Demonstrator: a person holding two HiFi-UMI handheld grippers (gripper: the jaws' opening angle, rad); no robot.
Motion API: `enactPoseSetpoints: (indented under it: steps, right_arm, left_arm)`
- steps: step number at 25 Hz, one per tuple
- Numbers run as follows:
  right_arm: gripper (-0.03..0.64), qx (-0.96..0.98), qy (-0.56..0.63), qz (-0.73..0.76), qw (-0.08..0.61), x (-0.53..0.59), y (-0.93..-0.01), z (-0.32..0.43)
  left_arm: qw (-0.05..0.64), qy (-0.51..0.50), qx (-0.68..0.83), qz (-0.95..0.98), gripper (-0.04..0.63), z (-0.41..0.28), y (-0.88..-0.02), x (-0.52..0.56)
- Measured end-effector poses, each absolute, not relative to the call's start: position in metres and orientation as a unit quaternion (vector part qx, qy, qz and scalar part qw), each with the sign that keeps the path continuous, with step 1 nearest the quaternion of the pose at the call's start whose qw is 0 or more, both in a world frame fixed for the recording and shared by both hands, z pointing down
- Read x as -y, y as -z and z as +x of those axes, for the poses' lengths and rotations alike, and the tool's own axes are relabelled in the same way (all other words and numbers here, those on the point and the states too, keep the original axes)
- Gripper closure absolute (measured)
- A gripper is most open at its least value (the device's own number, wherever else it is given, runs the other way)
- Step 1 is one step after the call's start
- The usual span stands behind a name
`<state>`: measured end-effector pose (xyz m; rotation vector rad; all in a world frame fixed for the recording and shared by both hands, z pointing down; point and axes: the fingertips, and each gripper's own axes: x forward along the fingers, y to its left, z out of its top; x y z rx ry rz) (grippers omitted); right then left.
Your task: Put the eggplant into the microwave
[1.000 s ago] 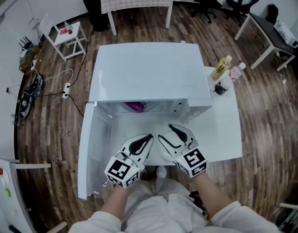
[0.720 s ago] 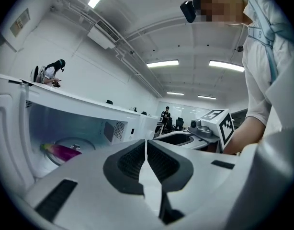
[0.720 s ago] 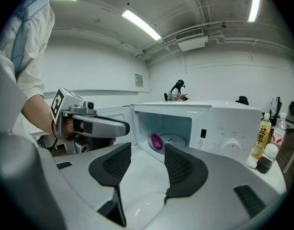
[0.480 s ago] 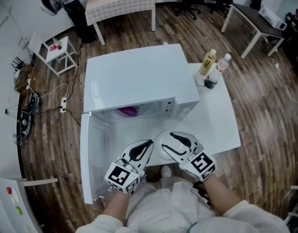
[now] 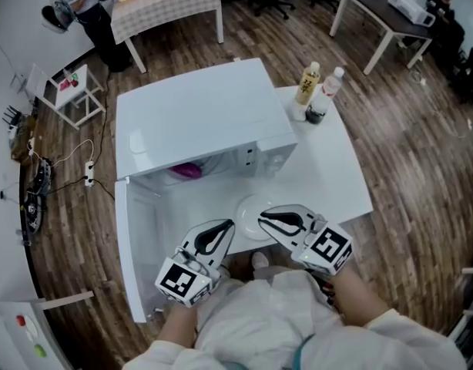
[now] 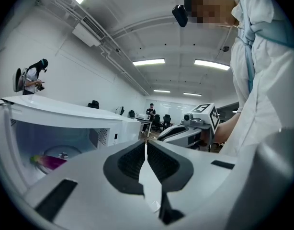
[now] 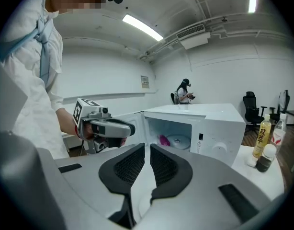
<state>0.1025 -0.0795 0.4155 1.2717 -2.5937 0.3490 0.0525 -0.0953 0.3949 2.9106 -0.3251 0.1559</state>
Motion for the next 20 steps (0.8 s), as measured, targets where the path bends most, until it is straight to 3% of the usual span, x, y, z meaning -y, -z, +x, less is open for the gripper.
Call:
enactPoseSetpoints:
  steps: [20]
  right_arm:
    - [0.580, 0.873, -0.166, 0.451, 0.081, 0.055, -0.417, 0.110]
  left_arm:
    - [0.111, -0.049, 0.093, 0.988, 0.592, 0.049, -0.387, 0.080]
